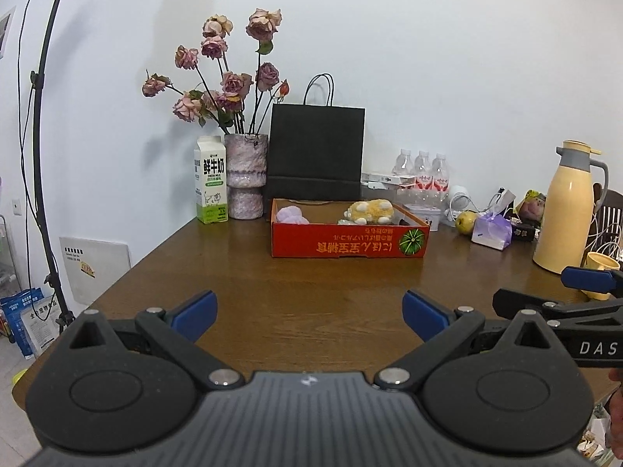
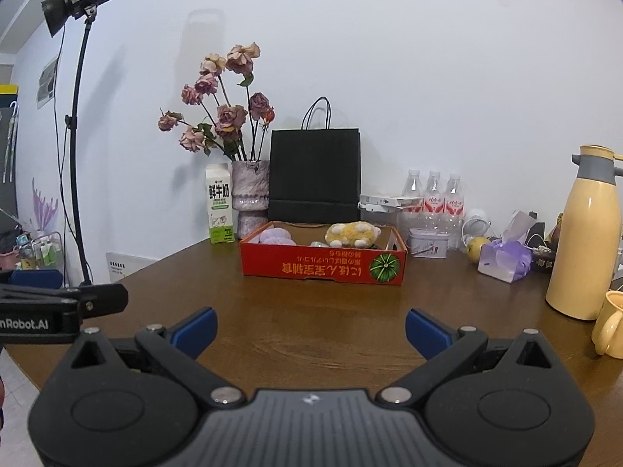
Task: Organize objects
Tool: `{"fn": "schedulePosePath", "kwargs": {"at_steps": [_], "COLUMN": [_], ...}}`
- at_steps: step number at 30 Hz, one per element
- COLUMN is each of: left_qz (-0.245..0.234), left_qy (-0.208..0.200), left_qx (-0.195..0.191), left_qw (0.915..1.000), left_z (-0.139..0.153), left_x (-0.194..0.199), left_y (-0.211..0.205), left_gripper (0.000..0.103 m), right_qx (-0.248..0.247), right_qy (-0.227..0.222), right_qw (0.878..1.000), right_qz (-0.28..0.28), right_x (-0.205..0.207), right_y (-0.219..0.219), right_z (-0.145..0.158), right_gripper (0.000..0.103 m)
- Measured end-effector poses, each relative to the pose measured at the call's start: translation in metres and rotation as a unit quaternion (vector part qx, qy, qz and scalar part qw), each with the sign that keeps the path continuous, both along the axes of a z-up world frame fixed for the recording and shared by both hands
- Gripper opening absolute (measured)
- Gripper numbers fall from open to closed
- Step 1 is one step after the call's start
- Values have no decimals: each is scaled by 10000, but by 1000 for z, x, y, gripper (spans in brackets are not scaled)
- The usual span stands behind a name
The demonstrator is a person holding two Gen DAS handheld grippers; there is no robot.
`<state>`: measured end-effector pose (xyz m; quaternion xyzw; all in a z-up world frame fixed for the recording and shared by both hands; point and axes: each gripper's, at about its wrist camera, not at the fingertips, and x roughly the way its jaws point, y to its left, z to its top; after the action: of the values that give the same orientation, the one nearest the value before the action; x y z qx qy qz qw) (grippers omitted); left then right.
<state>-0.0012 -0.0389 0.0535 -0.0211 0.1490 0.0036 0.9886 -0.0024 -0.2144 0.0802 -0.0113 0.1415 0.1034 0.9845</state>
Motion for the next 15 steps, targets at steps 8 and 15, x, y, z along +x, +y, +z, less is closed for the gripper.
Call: {"fn": "schedulePosePath", "kwargs": {"at_steps": [8,15], "left_qz": [13,2], "left_qy": [15,33], "left_qx": [-10,-30], "left_qw": [10000,10000], "left_z": [-1,-1], "left_x": [1,2], "left_y": [2,3], "left_gripper": [103,103], "right_qx": [21,14], "right_qy": [17,13], "right_qw": [10000,10000], "right_qz": [-9,-4], "right_x": [2,2], "right_y": [0,0], "right_z": [-1,-1], "right_gripper": [103,103]}}
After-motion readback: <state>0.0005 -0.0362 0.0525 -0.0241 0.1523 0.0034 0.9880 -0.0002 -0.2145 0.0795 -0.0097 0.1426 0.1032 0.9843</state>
